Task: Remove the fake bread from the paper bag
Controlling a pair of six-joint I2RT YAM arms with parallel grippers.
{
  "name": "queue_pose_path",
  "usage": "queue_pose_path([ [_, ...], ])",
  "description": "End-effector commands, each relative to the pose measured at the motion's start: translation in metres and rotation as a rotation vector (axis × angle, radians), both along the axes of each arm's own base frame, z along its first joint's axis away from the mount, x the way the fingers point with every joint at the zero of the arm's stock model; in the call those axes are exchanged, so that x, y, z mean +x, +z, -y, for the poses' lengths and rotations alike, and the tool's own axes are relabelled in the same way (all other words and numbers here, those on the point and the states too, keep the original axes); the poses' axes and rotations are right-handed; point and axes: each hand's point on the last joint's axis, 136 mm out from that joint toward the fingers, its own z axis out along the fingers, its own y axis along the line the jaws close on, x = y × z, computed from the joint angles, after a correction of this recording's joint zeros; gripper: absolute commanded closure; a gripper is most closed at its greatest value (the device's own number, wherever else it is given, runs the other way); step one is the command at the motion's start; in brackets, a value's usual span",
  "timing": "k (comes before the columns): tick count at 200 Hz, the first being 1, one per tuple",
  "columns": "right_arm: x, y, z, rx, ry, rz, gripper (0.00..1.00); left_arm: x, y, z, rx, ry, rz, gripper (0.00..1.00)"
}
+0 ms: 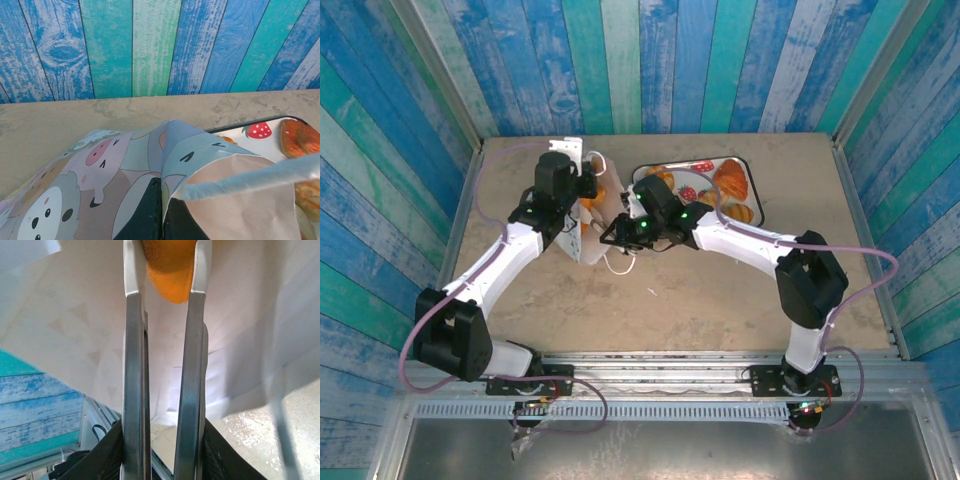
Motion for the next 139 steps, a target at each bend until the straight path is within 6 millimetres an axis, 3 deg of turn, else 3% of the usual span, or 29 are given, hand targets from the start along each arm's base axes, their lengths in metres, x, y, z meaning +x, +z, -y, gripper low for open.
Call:
queue_pose_path([
  [1,-0.002,0.030,0.002,0.062,0.016,0.080,0.81,0.011,0.013,-0.004,-0.039,0.058,0.031,1.00],
  [139,-0.032,0.053,0.049,-0.012,0.015,0.149,0.81,0.026,0.005,-0.016,-0.029,0.158,-0.011,1.00],
])
